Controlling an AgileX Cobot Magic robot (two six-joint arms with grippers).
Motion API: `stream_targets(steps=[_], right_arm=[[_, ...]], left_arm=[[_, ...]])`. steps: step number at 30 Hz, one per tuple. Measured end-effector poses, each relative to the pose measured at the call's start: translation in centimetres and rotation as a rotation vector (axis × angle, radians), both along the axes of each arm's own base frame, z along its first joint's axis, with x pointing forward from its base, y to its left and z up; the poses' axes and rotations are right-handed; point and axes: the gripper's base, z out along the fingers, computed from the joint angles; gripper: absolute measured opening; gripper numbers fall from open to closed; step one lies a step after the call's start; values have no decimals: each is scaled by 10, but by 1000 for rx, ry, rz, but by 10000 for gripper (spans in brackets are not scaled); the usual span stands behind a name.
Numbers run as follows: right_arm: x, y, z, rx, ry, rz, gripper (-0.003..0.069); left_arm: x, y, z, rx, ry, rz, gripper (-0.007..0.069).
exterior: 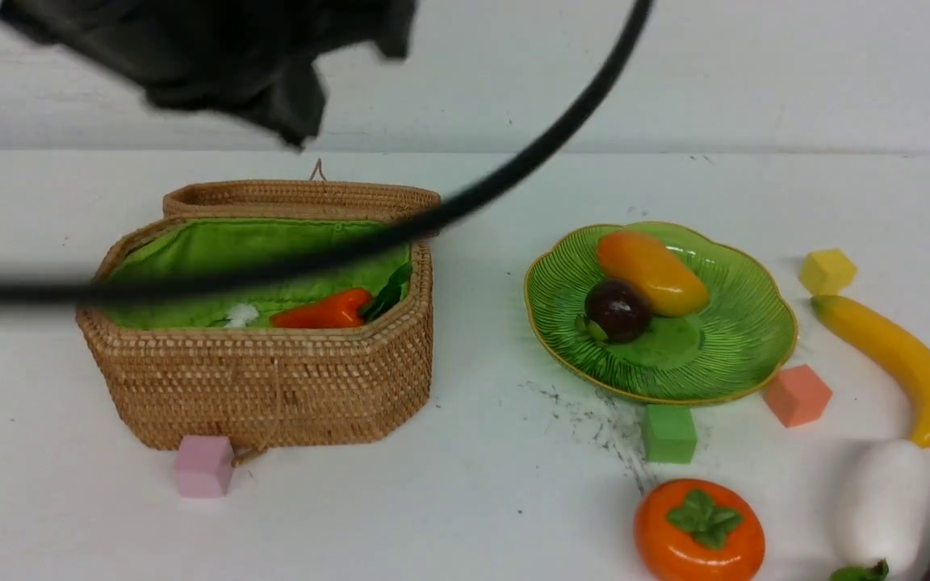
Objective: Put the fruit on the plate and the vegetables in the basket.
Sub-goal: Grab an eggplant with your right arm and place it in the basket on the left.
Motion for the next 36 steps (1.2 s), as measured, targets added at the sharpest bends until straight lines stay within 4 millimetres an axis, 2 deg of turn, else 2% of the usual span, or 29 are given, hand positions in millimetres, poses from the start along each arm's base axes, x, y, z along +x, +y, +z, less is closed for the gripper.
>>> stream_targets(steps=[1, 3, 4, 6, 13, 18, 26, 33, 36], right_arm=[[0, 0, 0, 0, 0, 0, 245], [0, 0, 0, 0, 0, 0, 245], [0, 0, 0, 0, 0, 0, 245], [0, 0, 0, 0, 0, 0, 245], [0, 0, 0, 0, 0, 0, 245], [0, 0, 0, 0, 0, 0, 245], [0, 0, 0, 0, 0, 0, 245], [0, 0, 0, 0, 0, 0, 245], [0, 0, 0, 0, 0, 0, 245]], left_arm=[[-5, 4, -4, 3, 9, -1, -13], [-36, 30, -33, 19, 76, 6, -13], [-38, 32, -35, 20, 80, 7, -13], [-65, 54, -68, 20, 140, 34, -13], [-102, 85, -119, -22, 182, 79, -13], [-111, 95, -124, -40, 161, 81, -13], [-109, 95, -120, -64, 101, 75, -13], [-97, 88, -112, -123, -68, 36, -13], [-94, 92, -110, -165, -215, 24, -13]])
